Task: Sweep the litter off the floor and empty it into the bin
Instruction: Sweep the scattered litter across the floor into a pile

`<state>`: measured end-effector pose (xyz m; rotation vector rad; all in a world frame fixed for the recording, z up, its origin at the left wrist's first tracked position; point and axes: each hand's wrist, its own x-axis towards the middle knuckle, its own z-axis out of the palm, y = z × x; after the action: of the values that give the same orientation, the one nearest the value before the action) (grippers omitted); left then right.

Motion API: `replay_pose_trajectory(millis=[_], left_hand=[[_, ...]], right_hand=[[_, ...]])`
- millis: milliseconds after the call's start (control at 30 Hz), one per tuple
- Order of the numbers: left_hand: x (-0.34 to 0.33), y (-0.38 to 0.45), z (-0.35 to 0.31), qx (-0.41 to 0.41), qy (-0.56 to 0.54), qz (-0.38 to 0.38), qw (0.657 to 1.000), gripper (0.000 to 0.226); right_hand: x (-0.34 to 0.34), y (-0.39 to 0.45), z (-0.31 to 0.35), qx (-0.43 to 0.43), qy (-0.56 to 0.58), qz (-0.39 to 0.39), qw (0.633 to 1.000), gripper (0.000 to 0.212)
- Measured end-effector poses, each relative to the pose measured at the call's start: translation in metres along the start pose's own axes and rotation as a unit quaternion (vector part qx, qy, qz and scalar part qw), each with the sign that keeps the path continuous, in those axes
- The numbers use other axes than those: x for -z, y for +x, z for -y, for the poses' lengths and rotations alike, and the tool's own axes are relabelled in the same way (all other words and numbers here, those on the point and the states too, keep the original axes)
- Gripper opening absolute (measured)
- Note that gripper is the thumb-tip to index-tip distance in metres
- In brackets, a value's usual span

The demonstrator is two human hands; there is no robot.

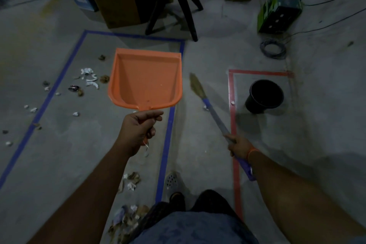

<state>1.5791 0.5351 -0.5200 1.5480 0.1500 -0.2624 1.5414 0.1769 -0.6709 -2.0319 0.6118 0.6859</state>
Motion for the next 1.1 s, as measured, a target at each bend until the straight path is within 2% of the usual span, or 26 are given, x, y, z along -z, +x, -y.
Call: replay_pose_trajectory(millis=[133, 267, 333, 467, 633, 833, 1000, 1100], left_hand=[[0.001, 0.025, -0.008, 0.004, 0.0, 0.005, 1.0, 0.034], [0.006, 0.052, -0.01, 0.014, 0.008, -0.003, 1.0, 0.034], [0.006, 0.064, -0.013, 0.018, 0.011, -0.021, 1.0, 0.033], [-0.001, 0.079, -0.023, 0.028, 0.004, -0.056, 0.998, 0.033], [-0.013, 0.105, -0.039, 0.021, -0.007, -0.095, 0.995, 0.032], [-0.025, 0.141, -0.054, -0.005, -0.01, -0.126, 0.992, 0.032], [-0.032, 0.163, -0.063, -0.024, -0.02, -0.151, 0.988, 0.032], [-0.032, 0.17, -0.067, -0.026, -0.038, -0.156, 0.987, 0.033]], right_hand=[[0.024, 0.02, 0.016, -0.05, 0.046, -0.07, 0.995, 0.053], [0.039, 0.049, 0.023, -0.093, 0.04, -0.091, 0.991, 0.049], [0.044, 0.062, 0.029, -0.112, 0.037, -0.081, 0.99, 0.046], [0.039, 0.085, 0.04, -0.128, -0.027, 0.012, 0.991, 0.043], [0.016, 0.111, 0.069, -0.1, -0.104, 0.109, 0.984, 0.048], [0.019, 0.14, 0.134, -0.004, -0.153, 0.221, 0.963, 0.052], [0.039, 0.168, 0.155, 0.075, -0.166, 0.225, 0.957, 0.065], [0.049, 0.182, 0.159, 0.072, -0.145, 0.184, 0.97, 0.07]])
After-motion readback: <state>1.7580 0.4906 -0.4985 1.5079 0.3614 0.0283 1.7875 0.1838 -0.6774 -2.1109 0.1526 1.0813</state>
